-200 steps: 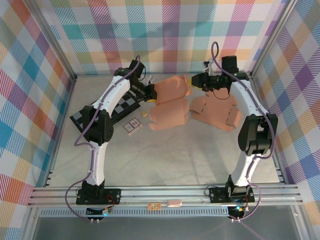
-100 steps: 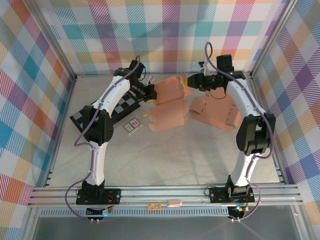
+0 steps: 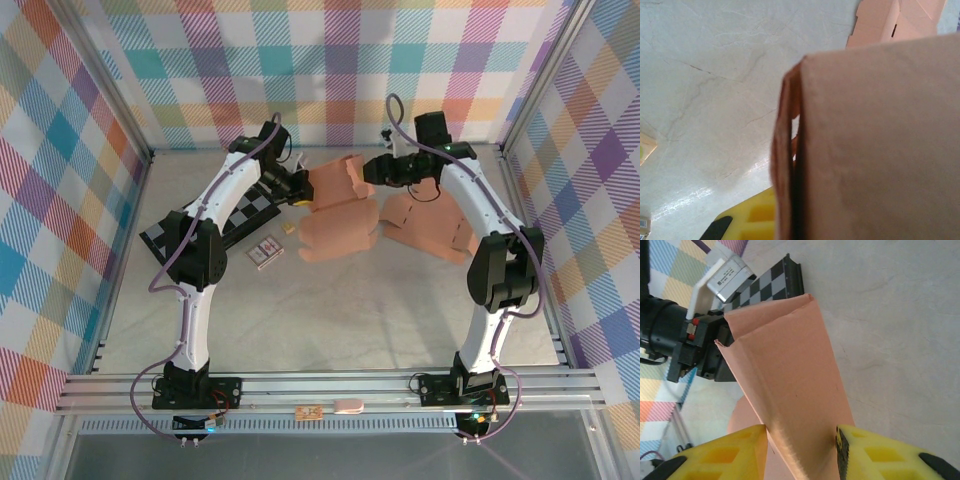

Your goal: Fold the paper box

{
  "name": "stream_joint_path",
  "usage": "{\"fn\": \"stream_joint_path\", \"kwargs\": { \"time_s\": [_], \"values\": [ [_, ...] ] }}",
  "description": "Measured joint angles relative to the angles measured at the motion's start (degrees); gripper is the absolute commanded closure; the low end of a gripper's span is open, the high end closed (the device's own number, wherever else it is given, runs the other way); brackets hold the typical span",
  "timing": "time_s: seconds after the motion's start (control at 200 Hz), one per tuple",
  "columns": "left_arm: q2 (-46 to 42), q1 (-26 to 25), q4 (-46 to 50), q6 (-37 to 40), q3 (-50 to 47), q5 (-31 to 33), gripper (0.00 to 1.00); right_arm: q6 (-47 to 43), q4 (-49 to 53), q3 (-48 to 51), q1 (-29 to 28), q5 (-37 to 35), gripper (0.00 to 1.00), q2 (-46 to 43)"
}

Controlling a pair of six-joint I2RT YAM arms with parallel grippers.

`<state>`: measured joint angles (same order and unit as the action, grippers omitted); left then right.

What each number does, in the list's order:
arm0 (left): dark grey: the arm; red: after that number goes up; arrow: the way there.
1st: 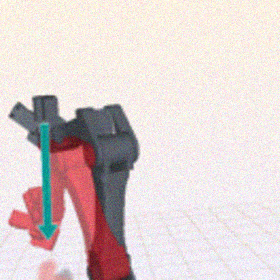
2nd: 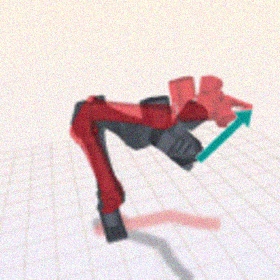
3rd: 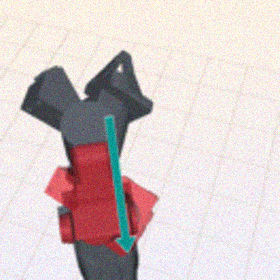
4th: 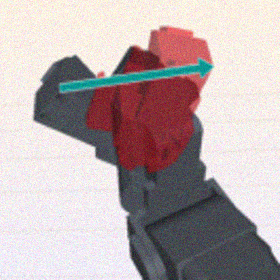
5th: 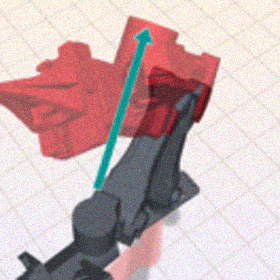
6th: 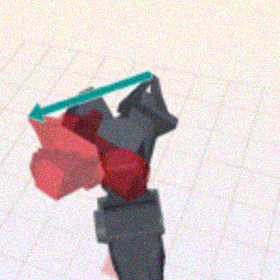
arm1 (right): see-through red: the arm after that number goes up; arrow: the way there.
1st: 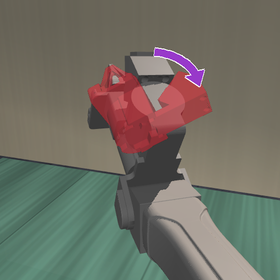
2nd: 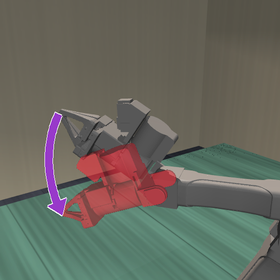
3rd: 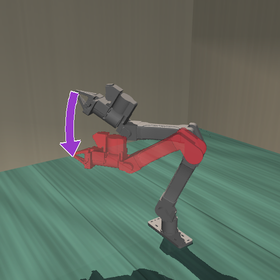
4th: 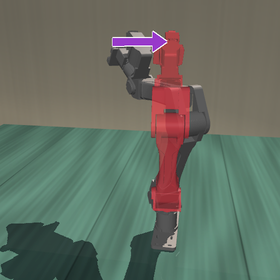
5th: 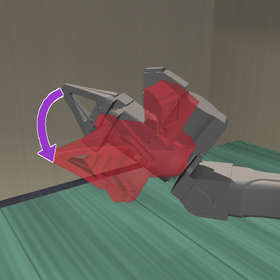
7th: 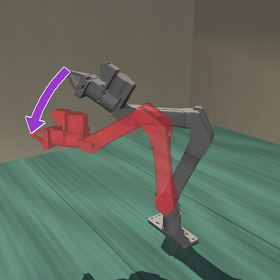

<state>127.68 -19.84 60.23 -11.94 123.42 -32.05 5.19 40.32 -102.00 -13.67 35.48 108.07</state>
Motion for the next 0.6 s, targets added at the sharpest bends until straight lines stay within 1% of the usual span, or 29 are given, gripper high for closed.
{"fn": "stream_joint_path", "kwargs": {
  "time_s": [0.145,0.285,0.42,0.53,0.6],
  "values": [
    [0.0,-0.3,0.3,0.0,-0.3,0.6,1.00,-1.0,1.5,-1.1,-2.6,-7.3,0.58,0.0],
    [0.0,-1.0,1.0,0.0,-0.3,1.4,1.00,-1.8,3.9,-3.5,-5.9,-16.6,0.60,0.0],
    [0.0,-1.6,1.3,0.0,-0.3,2.6,1.00,-1.9,5.3,-4.5,-8.9,-25.9,0.67,0.1],
    [0.0,-1.9,1.4,-0.1,-0.3,3.3,1.00,-1.8,7.1,-6.4,-10.7,-32.8,0.71,1.3],
    [0.0,-2.2,1.4,-0.2,-0.3,3.9,1.00,-1.7,8.0,-7.8,-11.9,-37.0,0.75,2.4]
  ]
}}
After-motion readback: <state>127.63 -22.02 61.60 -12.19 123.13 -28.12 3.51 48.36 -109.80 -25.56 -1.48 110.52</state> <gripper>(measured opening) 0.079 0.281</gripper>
